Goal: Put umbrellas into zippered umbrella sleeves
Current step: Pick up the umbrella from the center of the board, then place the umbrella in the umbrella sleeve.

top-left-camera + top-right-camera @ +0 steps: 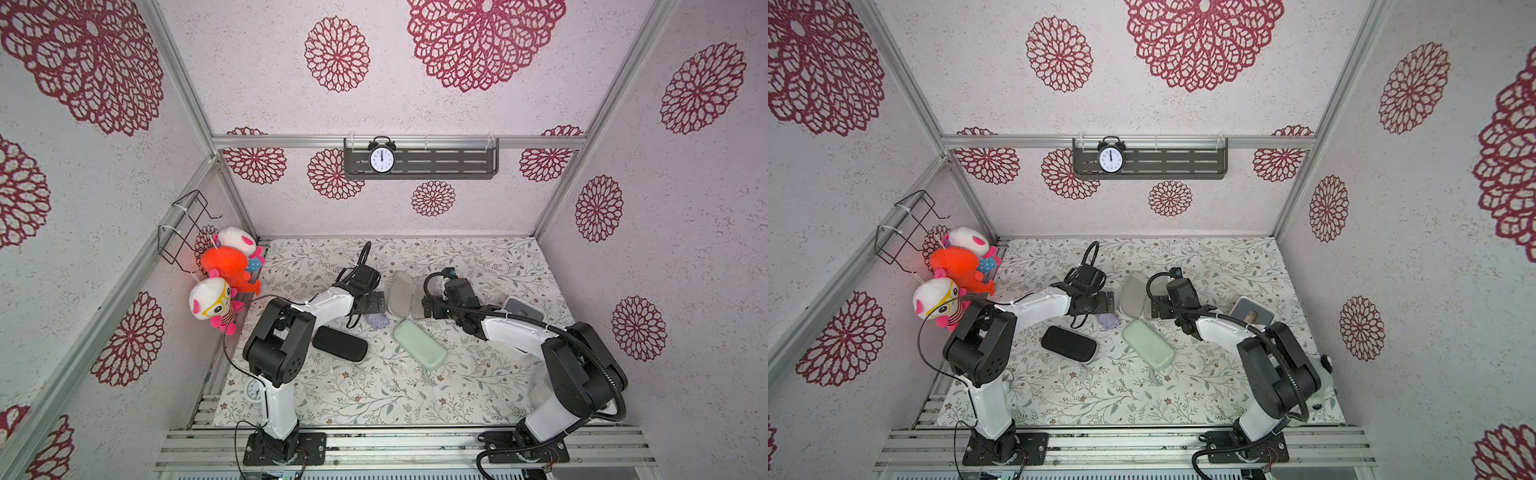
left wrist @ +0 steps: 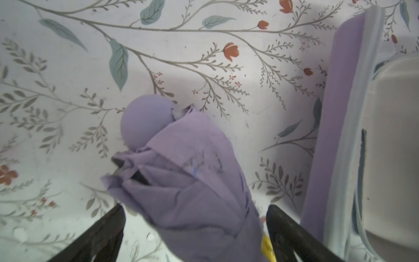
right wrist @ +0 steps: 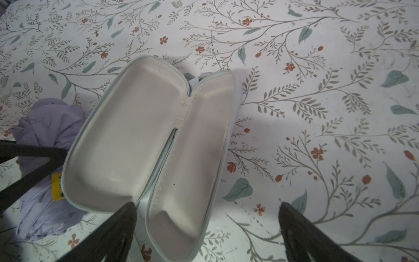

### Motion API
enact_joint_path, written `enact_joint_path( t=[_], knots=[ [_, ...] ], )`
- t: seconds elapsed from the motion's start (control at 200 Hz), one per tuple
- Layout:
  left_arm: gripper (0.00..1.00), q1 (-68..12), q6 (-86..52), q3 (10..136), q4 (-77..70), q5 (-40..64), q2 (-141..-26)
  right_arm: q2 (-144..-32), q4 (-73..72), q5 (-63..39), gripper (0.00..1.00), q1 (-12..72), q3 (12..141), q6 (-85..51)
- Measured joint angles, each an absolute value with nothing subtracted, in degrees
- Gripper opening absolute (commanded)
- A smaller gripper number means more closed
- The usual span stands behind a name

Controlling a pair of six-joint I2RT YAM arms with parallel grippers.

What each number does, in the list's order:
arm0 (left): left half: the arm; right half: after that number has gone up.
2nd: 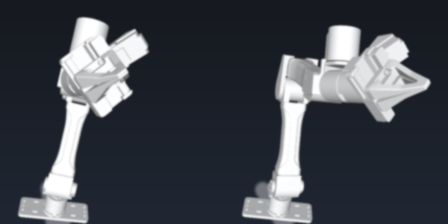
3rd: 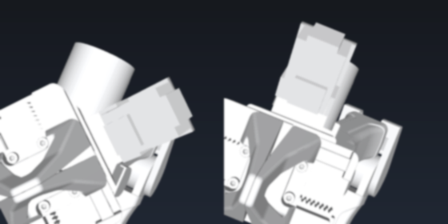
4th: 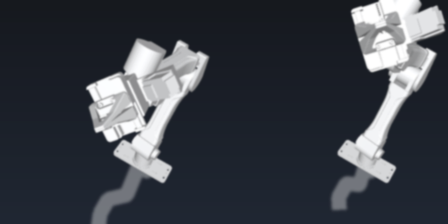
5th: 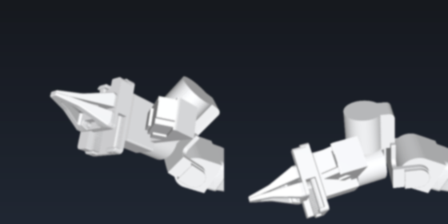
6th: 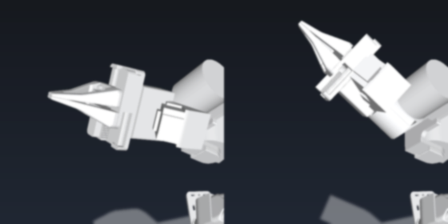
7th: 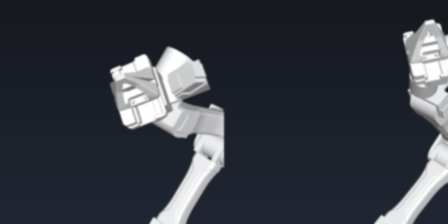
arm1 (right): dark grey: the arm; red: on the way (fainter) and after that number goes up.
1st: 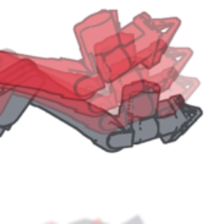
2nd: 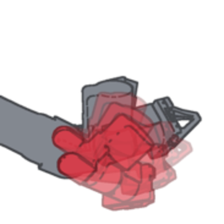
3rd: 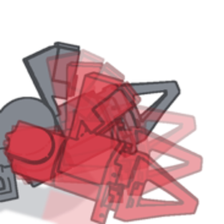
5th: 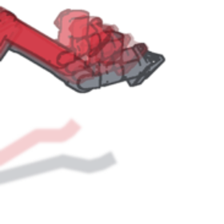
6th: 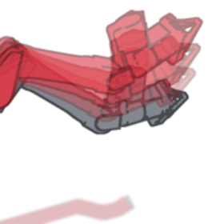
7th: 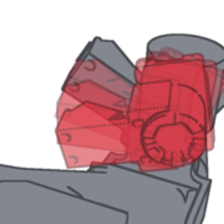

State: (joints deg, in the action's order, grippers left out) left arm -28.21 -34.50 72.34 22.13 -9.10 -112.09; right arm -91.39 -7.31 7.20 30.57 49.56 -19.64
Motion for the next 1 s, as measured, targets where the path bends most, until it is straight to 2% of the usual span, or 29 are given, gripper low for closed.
enact_joint_path(
  t=[0.085, 0.16, 0.25, 0.3, 0.41, 0.48, 0.59, 0.776, 0.906, 1.001],
  knots=[
    [0.84, -28.1, -34.8, 74.1, 21.8, -8.6, -115.7, -90.4, -8.0, 7.2, 0.99, 30.6, 48.8, -19.4],
    [0.72, -28.2, -35.2, 75.1, 21.1, -8.4, -116.5, -90.3, -8.7, 7.1, 0.99, 30.5, 48.6, -19.0],
    [0.48, -28.2, -35.5, 75.9, 20.8, -8.3, -117.3, -90.3, -9.2, 6.8, 0.99, 30.5, 48.4, -18.9],
    [0.39, -28.0, -35.3, 76.5, 20.6, -8.3, -117.6, -90.3, -9.2, 6.8, 0.99, 30.5, 48.4, -18.7],
    [0.35, -27.6, -33.6, 78.1, 20.6, -8.3, -118.3, -90.3, -9.4, 6.8, 0.99, 30.3, 48.3, -18.0],
    [0.21, -27.4, -31.8, 78.8, 20.8, -8.2, -118.6, -90.3, -9.9, 6.8, 0.99, 30.2, 48.0, -17.8],
    [0.11, -27.4, -29.3, 78.8, 21.1, -8.2, -118.2, -90.3, -10.5, 5.8, 0.99, 29.3, 47.7, -17.6],
    [0.12, -29.3, -25.1, 81.7, 25.3, -9.4, -112.9, -91.4, -11.7, 2.7, 0.99, 26.0, 48.2, -17.6],
    [0.10, -32.2, -24.4, 90.6, 26.4, -8.2, -111.6, -93.3, -11.7, 2.5, 0.99, 25.0, 49.7, -17.6],
    [0.09, -34.2, -23.9, 98.2, 27.1, -7.2, -115.1, -93.9, -11.6, 2.5, 0.99, 24.9, 50.2, -17.6]
  ],
)
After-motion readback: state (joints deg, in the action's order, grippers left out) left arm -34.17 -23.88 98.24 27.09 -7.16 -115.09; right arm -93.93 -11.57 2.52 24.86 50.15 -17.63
